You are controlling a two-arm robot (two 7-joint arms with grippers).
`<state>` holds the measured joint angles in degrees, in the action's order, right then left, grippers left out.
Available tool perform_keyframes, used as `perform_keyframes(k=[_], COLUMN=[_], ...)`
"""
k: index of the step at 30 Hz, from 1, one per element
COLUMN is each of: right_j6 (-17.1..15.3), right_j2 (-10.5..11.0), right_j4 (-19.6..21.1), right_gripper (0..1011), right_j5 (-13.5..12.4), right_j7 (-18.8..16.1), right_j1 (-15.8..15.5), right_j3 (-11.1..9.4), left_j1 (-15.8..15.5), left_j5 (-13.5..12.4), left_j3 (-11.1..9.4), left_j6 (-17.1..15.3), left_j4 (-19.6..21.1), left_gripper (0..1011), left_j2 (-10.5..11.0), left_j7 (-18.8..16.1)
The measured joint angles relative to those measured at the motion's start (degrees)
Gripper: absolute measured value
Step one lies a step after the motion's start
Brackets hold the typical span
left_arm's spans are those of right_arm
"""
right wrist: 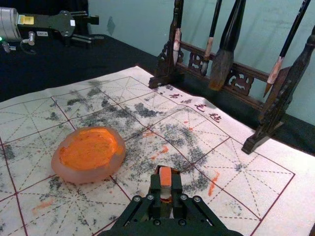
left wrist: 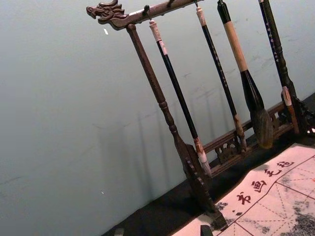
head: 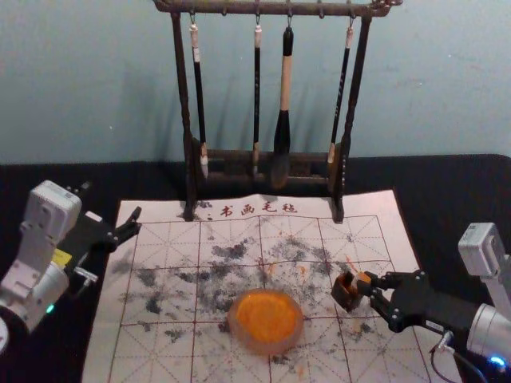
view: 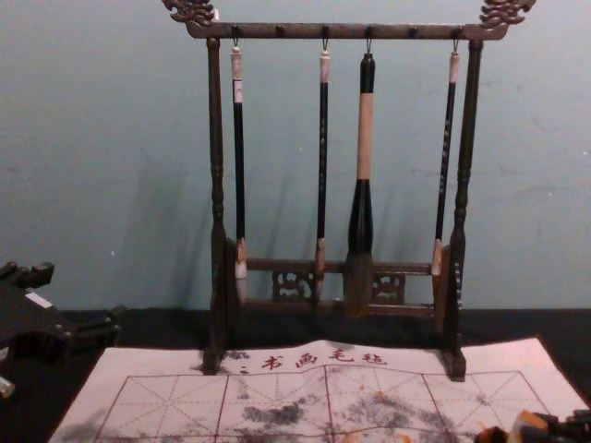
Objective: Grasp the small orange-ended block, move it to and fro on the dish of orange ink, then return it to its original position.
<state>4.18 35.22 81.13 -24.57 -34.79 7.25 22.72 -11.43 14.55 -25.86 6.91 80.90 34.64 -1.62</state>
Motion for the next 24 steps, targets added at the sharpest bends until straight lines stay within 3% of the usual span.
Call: perform_keyframes(k=[24], right_j6=[-0.03], right_j2=[-0.25], right_j4=[0.0], right_gripper=[85], right_j5=[-0.06], right_j7=[-0.05], right_j1=[-0.03], right_j3=[-0.45], left_j1=[0.0], left_j5=[0.0], left_j3=[0.0], left_j6=[0.0], left_j4=[0.0], left_gripper=[1002], left_j2=[0.0], left_j7=[0.0])
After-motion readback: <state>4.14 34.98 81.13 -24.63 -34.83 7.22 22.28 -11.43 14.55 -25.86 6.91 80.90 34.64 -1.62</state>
